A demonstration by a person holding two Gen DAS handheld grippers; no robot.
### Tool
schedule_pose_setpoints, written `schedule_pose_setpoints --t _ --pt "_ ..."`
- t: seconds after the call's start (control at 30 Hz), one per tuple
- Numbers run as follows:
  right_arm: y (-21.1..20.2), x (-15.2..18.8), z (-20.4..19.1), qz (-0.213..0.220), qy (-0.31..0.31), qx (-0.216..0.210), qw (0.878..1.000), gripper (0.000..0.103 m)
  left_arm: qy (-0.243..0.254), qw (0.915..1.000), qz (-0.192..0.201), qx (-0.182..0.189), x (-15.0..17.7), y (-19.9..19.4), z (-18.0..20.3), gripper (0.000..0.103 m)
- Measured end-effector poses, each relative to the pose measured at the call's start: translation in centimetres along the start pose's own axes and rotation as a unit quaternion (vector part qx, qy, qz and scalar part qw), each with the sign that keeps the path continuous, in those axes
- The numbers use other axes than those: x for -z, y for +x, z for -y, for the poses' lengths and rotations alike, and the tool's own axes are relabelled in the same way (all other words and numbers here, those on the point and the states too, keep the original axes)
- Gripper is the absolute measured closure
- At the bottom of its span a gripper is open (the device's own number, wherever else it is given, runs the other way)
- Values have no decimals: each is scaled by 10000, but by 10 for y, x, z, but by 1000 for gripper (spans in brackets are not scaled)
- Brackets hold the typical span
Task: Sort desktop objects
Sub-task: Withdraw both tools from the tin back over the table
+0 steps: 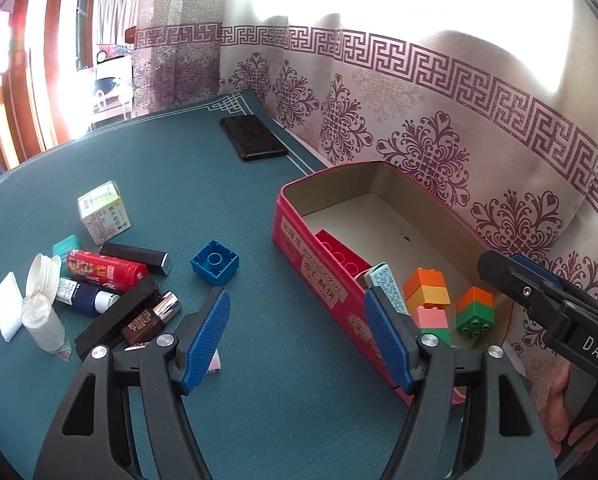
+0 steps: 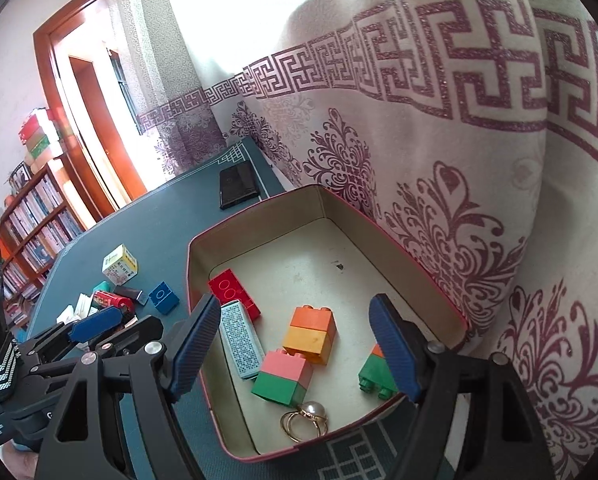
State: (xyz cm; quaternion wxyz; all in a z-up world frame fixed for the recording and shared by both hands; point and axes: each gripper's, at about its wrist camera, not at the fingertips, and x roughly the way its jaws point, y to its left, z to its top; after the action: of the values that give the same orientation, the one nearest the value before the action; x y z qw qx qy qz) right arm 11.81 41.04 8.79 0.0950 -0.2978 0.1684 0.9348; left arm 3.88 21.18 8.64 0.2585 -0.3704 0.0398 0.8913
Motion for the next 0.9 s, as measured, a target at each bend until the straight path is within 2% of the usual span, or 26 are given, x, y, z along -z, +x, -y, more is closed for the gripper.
schedule_pose_setpoints --t 0.4,0.7,0.9 --pt "3 13 -34 -183 -228 -333 9990 22 -718 9951 86 -678 14 -19 -75 30" --pt "6 26 -61 -330 -390 -548 9972 21 -1287 9844 167 -1190 27 -35 -139 30" --pt "11 33 -77 -452 -488 -692 9954 21 -1476 9789 100 -1407 31 -35 -169 30"
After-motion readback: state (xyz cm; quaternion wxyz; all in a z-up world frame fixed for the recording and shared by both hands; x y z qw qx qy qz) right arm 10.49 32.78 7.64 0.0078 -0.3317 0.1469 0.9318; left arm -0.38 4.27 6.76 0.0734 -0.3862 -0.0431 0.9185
